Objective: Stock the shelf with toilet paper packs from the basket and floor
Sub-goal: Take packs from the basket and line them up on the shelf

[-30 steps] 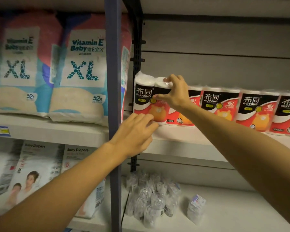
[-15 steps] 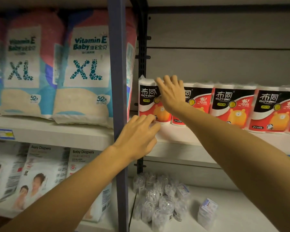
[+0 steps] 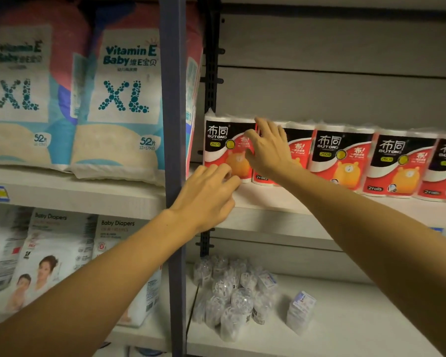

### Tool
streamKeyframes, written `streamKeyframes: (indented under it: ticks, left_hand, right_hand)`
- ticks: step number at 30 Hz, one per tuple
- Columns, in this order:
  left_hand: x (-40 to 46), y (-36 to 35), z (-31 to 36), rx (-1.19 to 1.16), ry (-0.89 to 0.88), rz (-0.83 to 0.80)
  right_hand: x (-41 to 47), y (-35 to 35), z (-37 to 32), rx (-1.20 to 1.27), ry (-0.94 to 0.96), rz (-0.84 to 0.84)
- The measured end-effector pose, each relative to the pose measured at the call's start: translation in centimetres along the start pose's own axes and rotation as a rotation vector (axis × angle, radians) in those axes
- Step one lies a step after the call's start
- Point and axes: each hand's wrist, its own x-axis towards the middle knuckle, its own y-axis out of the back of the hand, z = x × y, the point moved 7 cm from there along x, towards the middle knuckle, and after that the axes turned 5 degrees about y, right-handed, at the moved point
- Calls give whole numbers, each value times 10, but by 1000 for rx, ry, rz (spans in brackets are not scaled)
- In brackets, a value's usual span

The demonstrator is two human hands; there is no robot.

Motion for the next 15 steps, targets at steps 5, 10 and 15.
streamKeyframes:
  ticks: [5,10,15]
  left_hand:
    - [4,-14,30,-54,24,-2]
    - [10,-31,91,-168,31,25]
    - [32,-30,156,-196,-30,36]
  right_hand:
    - [-61,34,15,68,-12,224]
    - [-128,66,32,78,64,209]
    - [-175,105,87,62,11,183]
